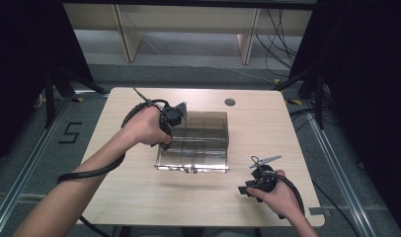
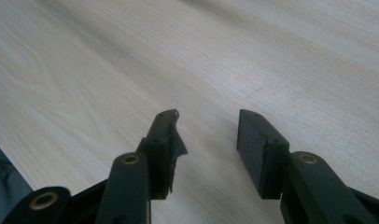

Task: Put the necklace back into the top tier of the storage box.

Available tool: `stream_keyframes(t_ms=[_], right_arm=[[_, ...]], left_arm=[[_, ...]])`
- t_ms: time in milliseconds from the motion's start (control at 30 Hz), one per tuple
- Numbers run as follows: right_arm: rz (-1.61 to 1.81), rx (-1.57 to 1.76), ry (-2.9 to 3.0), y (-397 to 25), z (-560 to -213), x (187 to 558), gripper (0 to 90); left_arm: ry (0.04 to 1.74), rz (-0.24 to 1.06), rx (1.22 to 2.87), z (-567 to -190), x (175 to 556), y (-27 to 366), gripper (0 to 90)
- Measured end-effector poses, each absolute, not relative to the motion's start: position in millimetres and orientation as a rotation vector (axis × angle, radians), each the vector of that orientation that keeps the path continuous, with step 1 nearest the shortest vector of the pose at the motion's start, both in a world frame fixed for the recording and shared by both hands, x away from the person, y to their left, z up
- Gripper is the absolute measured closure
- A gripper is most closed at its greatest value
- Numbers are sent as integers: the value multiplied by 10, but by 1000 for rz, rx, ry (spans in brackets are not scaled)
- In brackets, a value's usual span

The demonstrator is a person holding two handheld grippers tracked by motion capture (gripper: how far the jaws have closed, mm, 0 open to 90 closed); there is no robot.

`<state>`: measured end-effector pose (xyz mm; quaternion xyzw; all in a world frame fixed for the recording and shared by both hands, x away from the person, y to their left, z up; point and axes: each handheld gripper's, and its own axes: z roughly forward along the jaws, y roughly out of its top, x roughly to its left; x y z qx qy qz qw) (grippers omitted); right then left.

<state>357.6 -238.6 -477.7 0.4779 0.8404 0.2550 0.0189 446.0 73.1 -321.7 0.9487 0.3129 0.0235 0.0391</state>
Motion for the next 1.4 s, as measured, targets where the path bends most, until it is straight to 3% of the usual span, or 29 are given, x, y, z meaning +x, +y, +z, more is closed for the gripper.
stream_keyframes(t_ms=[1400], right_arm=[[790, 1488, 2608, -2389, -4773, 3575, 581]], left_arm=[[949, 48, 2922, -3465, 4564, 636, 795]])
